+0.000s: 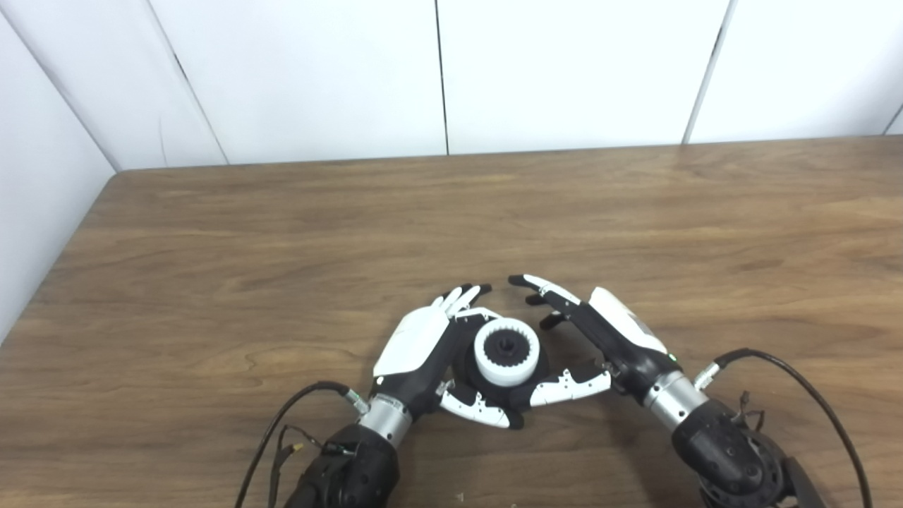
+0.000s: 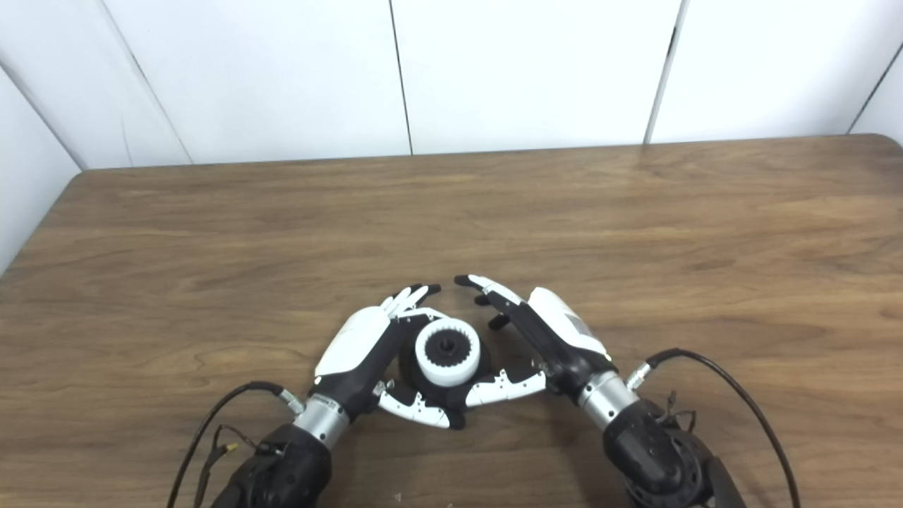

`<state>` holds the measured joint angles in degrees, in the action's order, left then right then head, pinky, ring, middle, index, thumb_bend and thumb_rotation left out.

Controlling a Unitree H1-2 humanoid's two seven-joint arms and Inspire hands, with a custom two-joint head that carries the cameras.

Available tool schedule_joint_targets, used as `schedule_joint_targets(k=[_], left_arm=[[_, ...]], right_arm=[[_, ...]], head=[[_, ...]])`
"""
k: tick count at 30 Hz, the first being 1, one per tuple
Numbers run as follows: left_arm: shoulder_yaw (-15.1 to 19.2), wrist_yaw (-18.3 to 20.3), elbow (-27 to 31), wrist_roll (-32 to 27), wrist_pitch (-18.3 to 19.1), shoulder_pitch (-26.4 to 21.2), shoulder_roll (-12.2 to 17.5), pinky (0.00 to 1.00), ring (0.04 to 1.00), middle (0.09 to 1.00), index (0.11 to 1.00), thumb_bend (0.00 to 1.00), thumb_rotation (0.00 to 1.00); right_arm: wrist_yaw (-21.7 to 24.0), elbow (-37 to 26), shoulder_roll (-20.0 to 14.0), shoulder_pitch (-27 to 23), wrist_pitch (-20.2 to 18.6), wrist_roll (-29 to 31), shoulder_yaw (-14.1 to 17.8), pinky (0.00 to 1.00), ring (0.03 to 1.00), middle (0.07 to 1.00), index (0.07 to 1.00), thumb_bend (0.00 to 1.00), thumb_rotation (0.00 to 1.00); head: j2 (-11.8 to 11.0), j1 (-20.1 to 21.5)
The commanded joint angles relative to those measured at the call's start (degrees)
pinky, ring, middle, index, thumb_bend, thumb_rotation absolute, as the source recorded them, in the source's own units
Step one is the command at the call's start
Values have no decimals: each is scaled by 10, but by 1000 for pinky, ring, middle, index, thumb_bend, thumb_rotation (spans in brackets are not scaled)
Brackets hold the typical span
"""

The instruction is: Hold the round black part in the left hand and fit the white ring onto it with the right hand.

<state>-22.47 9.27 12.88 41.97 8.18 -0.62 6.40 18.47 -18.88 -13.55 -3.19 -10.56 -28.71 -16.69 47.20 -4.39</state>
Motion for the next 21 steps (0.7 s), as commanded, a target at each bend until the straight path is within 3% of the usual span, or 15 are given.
schedule_joint_targets(k=[1, 13, 21], left_arm=[[3, 0, 9, 8, 3, -4, 6, 1000, 1000, 970, 587, 996, 253], [5, 0, 9, 7, 4, -3, 6, 1000, 1000, 970, 590, 1000, 258], [8, -1, 11, 6, 3, 1, 9, 1000, 1000, 971, 593, 994, 242]], right_arm=[[18, -7, -14, -10, -21, -6, -1, 753, 912, 982, 991, 1000, 485], [41, -10, -40, -20, -45, -14, -2, 823, 984, 1000, 1000, 1000, 532], [22, -13, -45, -6, -38, 4, 28, 825, 979, 1000, 1000, 1000, 476]], head=[[1, 0], [-6, 5], [-13, 14]])
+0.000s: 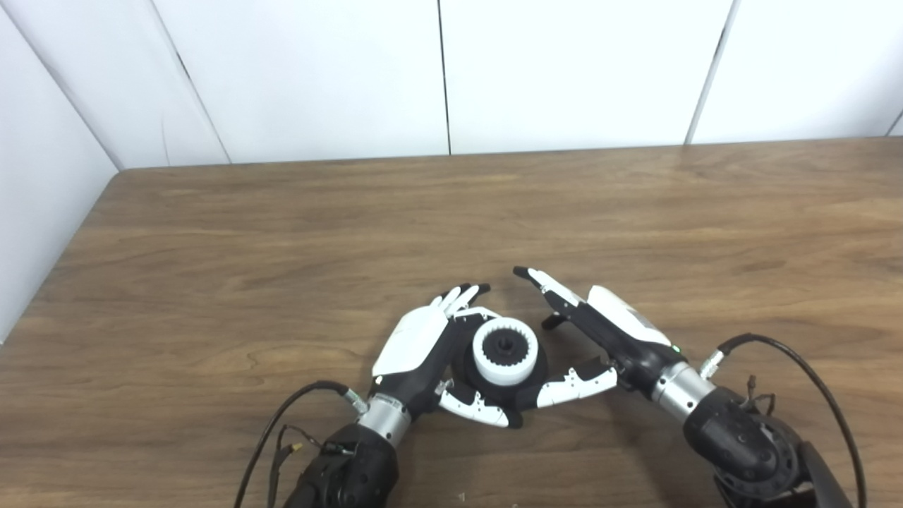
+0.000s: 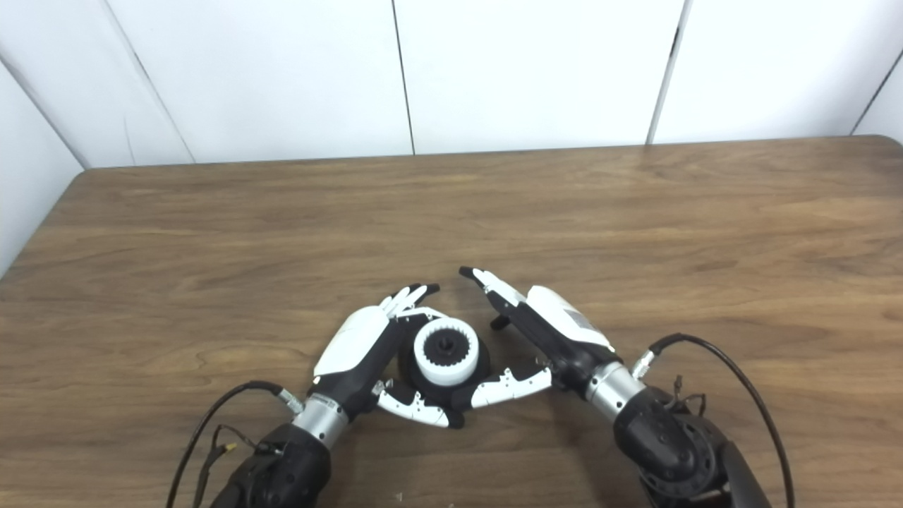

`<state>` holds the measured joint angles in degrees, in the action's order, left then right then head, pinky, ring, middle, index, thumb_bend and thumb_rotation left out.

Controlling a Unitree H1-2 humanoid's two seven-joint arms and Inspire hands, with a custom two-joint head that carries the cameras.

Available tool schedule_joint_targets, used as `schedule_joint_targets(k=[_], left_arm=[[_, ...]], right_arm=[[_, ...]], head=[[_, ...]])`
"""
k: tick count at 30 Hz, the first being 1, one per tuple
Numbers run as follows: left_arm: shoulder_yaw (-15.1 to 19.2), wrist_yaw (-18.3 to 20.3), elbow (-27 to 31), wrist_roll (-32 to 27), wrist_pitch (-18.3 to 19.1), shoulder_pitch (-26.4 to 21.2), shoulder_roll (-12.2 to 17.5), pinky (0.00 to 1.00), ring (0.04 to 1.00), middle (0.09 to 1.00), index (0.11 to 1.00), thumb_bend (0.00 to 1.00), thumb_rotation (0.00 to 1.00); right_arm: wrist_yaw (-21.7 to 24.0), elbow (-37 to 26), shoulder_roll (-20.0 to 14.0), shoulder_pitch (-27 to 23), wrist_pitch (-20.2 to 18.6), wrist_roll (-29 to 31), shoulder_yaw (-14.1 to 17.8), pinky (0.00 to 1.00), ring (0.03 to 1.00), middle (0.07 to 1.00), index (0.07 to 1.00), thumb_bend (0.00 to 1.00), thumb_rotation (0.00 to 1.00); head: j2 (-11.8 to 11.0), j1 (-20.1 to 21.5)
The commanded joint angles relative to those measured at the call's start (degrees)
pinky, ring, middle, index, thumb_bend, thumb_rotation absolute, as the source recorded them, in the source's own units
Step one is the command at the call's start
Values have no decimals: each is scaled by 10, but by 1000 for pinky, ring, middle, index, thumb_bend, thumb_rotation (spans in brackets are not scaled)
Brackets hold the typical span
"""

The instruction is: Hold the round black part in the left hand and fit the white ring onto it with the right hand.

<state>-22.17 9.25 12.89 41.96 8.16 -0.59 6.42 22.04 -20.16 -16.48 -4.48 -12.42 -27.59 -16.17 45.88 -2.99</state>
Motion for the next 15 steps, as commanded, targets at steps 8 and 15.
schedule_joint_targets(k=[8, 15], left_arm=[[10, 1, 10, 0, 0, -2, 12, 1000, 1000, 973, 594, 982, 245], [16, 2, 9, -4, 0, -5, 14, 1000, 1000, 974, 596, 984, 248]], right_arm=[[-22, 3, -25, 10, -14, 1, 52, 808, 957, 1000, 1000, 1000, 491], [-26, 9, -34, 10, 0, 22, 74, 806, 962, 1000, 996, 1000, 482]], head=[[1, 4], [3, 4]])
